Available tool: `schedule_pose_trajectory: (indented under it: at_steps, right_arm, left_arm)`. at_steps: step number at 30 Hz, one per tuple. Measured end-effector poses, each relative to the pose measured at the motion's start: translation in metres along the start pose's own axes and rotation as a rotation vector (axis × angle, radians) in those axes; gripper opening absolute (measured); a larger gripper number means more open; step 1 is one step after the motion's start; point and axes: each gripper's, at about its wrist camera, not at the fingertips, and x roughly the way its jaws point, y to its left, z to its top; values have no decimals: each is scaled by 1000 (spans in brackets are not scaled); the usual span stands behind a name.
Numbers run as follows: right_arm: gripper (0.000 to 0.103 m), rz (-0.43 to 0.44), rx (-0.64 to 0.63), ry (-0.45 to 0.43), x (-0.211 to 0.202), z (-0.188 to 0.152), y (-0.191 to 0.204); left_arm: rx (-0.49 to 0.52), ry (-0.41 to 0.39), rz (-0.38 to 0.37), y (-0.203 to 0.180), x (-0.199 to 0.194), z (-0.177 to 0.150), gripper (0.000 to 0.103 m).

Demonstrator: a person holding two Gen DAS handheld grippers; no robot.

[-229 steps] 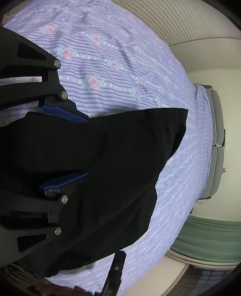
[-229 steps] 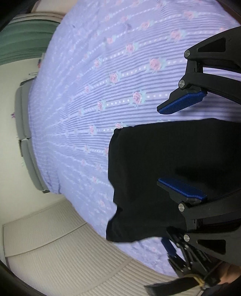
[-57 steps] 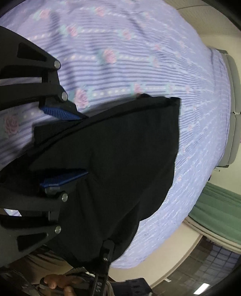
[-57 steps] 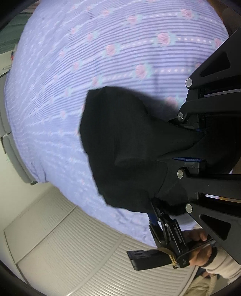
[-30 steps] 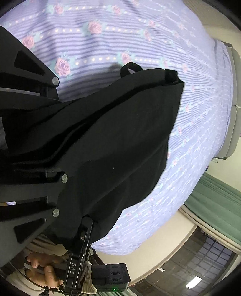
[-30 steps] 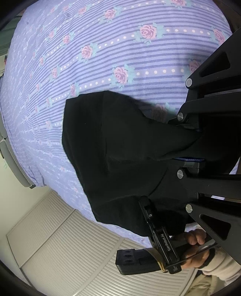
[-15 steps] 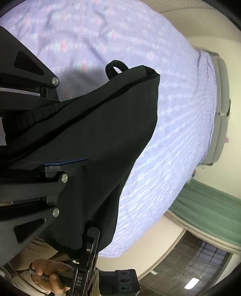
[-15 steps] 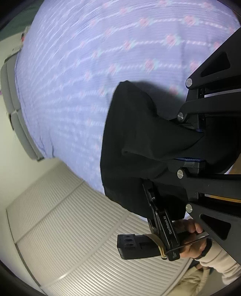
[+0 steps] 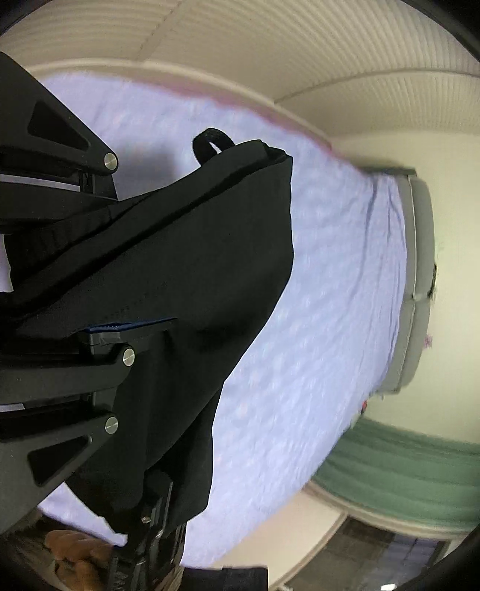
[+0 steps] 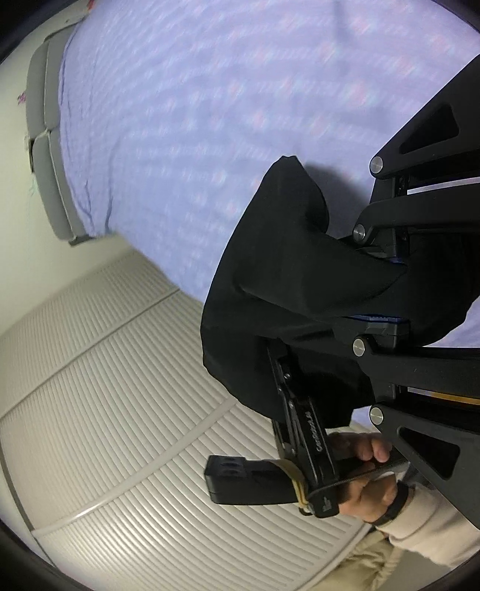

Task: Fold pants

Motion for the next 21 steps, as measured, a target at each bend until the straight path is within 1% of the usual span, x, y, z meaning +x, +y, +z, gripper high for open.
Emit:
schedule_pose_trajectory:
  at_steps: [2,3,4,6,7,9,11,12,13,15,16,17,18,19,21]
  right_arm:
    - [19,-11,-36,-13,37,15,24]
    - [19,-17,-57,-22,50,17,36]
    - [19,-24,-78,-30,65,20,46]
    - [19,-36,-107,-38,88,20,59]
    - [19,-37,-108,-27,105,16,65]
    - [19,-37,-74,25,134,-3,63]
    - [19,-30,-24,100,166,-22,54]
    - [19,-37,-10,129,179,-33,52]
    - [19,-42,7,156,190,-45,49]
    - [19,-63,20,185,201,-67,41]
    - [20,-78,12,194,205,-76,40]
    - [20,-92,-1,192,207,-81,41]
    - [20,-110,-26,183,206,-85,43]
    - [21,-130,-53,175,205,-86,46]
    - [26,-172,-84,170,207,-84,50]
  left_arm:
    - [35,-8,47,29,4,5,23]
    - [37,-12,56,38,5,6,23]
    - [28,-21,58,61,10,3,23]
    - [-31,-27,41,94,24,-10,24]
    - [-58,-20,32,106,31,-19,24]
    - [-99,42,31,141,54,-45,24]
    - [-90,132,45,152,76,-72,24]
    - [-77,156,59,155,82,-82,25]
    - [-78,151,57,160,82,-89,26]
    - [-99,103,43,165,75,-98,31]
    - [-79,99,60,164,72,-102,35]
    - [-36,104,95,159,72,-107,39]
    - [-16,107,118,152,75,-105,41]
    - [6,103,152,146,74,-109,46]
    - [3,88,187,145,69,-112,59]
